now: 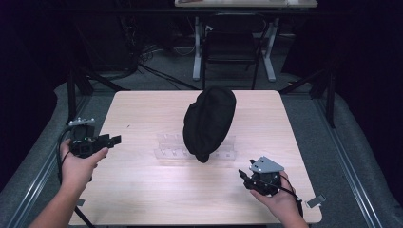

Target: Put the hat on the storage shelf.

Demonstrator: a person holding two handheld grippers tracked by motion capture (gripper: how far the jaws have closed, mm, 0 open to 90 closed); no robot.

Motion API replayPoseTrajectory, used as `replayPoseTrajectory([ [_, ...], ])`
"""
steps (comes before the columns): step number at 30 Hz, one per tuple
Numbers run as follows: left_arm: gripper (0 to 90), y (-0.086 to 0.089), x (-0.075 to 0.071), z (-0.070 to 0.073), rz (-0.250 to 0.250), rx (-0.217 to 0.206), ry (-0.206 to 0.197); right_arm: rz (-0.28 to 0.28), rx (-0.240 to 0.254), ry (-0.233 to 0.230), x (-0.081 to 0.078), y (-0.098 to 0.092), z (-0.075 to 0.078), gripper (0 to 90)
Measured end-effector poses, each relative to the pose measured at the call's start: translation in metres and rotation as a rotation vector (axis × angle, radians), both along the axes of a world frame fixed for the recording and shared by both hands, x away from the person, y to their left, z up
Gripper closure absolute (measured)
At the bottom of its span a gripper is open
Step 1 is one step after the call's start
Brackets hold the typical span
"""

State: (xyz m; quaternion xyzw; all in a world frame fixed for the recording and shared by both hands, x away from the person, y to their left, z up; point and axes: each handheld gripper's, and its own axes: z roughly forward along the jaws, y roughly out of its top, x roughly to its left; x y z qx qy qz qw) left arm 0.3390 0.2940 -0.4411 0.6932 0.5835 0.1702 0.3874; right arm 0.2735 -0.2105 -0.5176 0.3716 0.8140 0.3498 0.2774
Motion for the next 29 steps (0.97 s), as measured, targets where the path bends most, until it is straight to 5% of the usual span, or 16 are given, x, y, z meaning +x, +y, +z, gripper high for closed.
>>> replayPoseTrajectory([
  [8,49.0,0.003,-0.023,-0.043,0.028,-0.051,-0.027,-0.017,-0.004,0.021,0.000,-0.008,-0.012,45.9],
  [13,48.8,0.008,-0.034,-0.068,0.062,-0.039,-0.040,-0.022,0.007,0.018,0.000,-0.011,-0.012,45.2],
  [17,48.6,0.008,-0.041,-0.082,0.077,-0.006,-0.057,-0.036,0.009,0.009,0.000,-0.013,-0.013,44.7],
  [24,48.3,0.011,-0.048,-0.099,0.079,-0.031,-0.049,-0.051,0.054,0.043,0.003,-0.018,-0.016,43.9],
  [28,48.7,0.013,-0.049,-0.109,0.067,-0.099,-0.030,-0.034,0.216,0.086,0.012,-0.024,-0.002,40.8],
  [29,49.1,0.013,-0.049,-0.109,0.067,-0.099,-0.030,-0.034,0.216,0.086,0.012,-0.024,-0.002,40.8],
])
